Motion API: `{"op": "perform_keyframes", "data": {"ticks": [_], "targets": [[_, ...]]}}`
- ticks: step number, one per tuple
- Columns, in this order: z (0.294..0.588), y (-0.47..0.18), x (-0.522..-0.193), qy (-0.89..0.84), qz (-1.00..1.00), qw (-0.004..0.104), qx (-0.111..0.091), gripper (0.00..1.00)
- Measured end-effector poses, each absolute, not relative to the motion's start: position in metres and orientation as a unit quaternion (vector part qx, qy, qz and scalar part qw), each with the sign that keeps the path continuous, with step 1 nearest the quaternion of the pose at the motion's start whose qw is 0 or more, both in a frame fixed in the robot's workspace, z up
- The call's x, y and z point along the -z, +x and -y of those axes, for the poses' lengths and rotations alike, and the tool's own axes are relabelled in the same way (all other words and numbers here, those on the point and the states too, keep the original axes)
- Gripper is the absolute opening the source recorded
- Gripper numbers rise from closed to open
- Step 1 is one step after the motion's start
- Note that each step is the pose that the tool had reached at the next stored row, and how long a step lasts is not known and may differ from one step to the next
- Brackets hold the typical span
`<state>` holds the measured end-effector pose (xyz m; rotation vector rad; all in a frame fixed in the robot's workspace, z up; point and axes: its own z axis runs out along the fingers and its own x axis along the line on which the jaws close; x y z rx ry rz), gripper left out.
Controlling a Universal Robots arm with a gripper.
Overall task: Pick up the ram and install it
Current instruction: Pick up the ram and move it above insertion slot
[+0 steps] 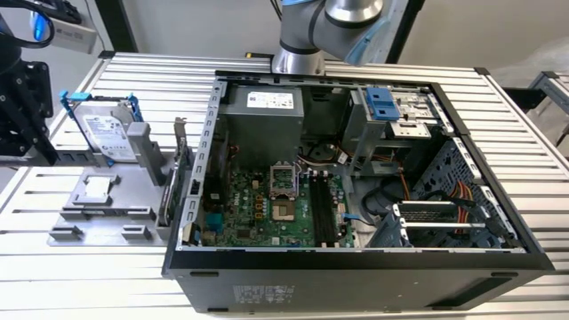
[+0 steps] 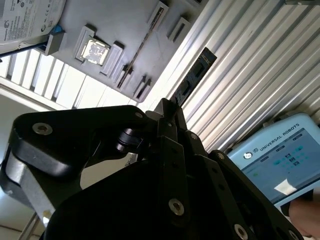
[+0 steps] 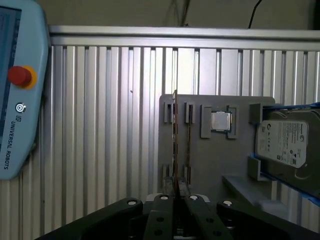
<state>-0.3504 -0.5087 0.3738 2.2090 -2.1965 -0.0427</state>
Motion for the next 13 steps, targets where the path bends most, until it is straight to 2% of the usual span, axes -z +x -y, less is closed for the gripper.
{"op": "perform_keyframes", "data": {"ticks": [13], "targets": [[0.5087,-0.3504,-0.3814,0.709,0.705,0.013,0.014,0.0]]}}
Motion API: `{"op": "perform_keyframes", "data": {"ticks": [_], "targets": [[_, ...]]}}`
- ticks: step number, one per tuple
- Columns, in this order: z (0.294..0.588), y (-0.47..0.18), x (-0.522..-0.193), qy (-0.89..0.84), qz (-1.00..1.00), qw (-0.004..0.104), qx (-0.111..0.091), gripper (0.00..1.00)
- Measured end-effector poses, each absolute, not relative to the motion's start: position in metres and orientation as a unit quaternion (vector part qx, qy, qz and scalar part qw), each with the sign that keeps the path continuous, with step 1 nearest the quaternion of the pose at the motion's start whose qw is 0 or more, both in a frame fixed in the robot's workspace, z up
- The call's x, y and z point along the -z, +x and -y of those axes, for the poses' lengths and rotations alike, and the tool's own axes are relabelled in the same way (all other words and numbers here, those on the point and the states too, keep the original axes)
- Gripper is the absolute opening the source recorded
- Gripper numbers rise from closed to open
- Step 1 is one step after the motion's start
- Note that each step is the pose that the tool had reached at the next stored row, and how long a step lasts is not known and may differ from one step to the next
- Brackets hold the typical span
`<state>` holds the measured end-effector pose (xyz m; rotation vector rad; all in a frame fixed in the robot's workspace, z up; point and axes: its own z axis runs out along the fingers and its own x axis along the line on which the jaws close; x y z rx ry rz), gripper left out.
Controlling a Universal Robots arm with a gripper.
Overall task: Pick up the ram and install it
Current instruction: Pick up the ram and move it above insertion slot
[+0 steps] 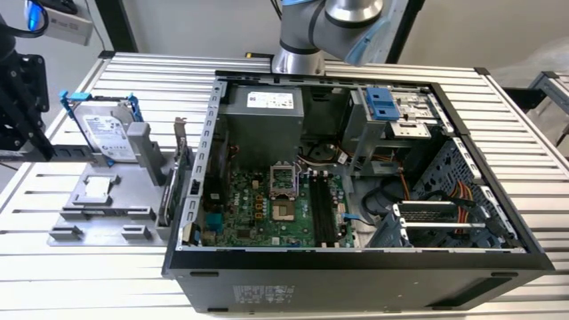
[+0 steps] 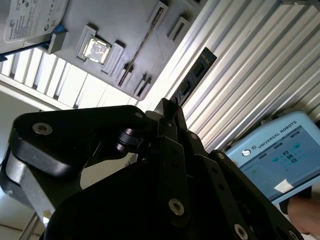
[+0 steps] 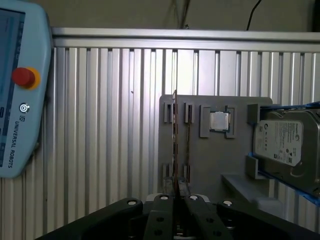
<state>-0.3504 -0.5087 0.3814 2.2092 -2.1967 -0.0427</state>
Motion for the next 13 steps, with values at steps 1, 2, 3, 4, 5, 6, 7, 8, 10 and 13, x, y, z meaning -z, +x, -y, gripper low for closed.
{"op": "perform_keyframes", "data": {"ticks": [1,2,3,4,5,6,7,8,10,13], "targets": [[0.5087,-0.3504,-0.3817,0.709,0.705,0.013,0.014,0.0],[0.5087,-0.3504,-0.3819,0.709,0.705,0.013,0.014,0.0],[0.5087,-0.3504,-0.3819,0.709,0.705,0.013,0.014,0.0],[0.5087,-0.3504,-0.3819,0.709,0.705,0.013,0.014,0.0],[0.5087,-0.3502,-0.3821,0.709,0.705,0.013,0.014,0.0],[0.5087,-0.3497,-0.3822,0.709,0.705,0.013,0.014,0.0],[0.5087,-0.3493,-0.3821,0.709,0.705,0.013,0.014,0.0],[0.5087,-0.3487,-0.3821,0.709,0.705,0.013,0.014,0.0],[0.5086,-0.3471,-0.3821,0.709,0.705,0.013,0.014,0.0],[0.5085,-0.3443,-0.382,0.709,0.705,0.013,0.014,0.0]]}}
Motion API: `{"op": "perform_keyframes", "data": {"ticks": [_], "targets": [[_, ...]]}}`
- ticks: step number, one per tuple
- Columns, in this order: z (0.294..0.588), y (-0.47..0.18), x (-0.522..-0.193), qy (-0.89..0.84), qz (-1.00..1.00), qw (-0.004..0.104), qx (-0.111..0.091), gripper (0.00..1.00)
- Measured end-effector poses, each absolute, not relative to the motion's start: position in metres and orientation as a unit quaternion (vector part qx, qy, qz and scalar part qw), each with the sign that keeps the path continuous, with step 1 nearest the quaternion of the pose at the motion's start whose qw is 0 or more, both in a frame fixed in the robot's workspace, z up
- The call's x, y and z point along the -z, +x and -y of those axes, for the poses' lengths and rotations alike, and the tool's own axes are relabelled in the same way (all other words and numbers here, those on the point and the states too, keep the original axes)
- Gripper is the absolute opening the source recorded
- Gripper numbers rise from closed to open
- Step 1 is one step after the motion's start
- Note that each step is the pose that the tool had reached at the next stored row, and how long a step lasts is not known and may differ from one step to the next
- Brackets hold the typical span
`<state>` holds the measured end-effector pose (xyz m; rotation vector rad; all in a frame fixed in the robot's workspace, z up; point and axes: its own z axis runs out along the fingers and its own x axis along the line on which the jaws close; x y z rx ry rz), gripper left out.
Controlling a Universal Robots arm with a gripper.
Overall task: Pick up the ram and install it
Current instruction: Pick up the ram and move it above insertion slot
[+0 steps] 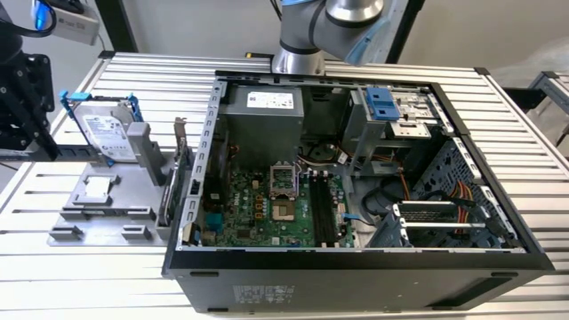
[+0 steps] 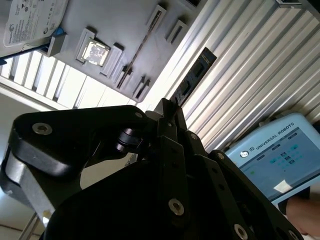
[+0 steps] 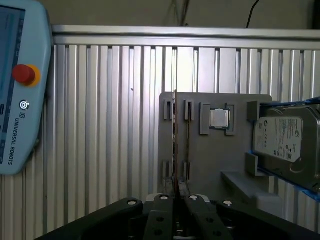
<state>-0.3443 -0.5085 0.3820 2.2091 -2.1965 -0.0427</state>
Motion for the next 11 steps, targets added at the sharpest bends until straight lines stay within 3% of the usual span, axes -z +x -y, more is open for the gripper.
{"op": "perform_keyframes", "data": {"ticks": [11], "targets": [[0.5084,-0.3354,-0.382,0.709,0.705,0.013,0.014,0.0]]}}
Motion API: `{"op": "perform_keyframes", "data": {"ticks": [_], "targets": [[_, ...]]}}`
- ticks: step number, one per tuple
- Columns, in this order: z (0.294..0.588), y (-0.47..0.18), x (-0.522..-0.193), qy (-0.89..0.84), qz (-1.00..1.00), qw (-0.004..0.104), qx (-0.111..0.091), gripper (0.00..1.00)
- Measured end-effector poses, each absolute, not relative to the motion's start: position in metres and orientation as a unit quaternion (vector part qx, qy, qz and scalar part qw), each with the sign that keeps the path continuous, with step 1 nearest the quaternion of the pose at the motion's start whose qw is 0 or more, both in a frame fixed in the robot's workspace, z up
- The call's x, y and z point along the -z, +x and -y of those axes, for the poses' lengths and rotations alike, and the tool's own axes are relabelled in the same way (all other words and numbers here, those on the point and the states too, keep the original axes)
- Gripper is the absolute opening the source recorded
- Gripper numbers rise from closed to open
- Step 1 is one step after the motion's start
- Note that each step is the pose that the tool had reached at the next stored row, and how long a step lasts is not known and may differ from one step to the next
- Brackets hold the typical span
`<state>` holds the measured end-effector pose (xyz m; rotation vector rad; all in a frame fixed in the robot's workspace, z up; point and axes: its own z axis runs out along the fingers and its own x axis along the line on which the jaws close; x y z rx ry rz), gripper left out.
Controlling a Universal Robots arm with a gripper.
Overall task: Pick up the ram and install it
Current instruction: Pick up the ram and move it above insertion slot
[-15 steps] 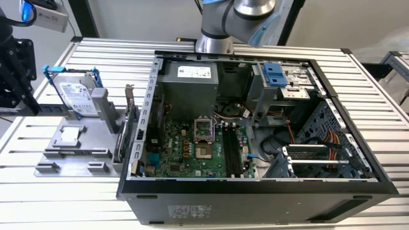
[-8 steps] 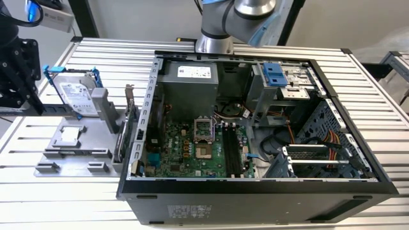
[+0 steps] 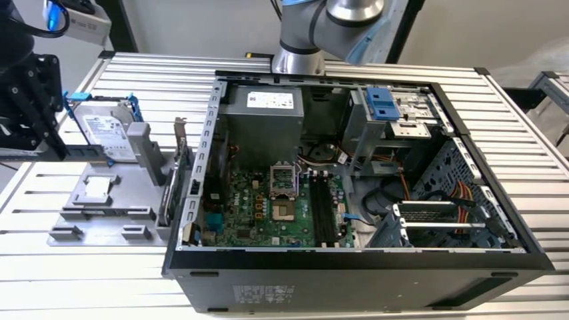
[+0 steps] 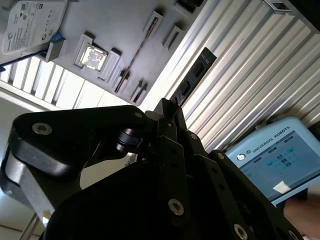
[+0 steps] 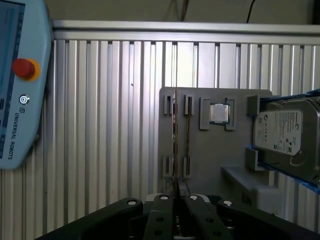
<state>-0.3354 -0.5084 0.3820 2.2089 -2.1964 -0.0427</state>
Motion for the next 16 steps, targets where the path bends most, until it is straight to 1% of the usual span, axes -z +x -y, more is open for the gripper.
{"op": "perform_keyframes", "data": {"ticks": [16], "targets": [[0.508,-0.321,-0.382,0.709,0.705,0.014,0.014,0.0]]}}
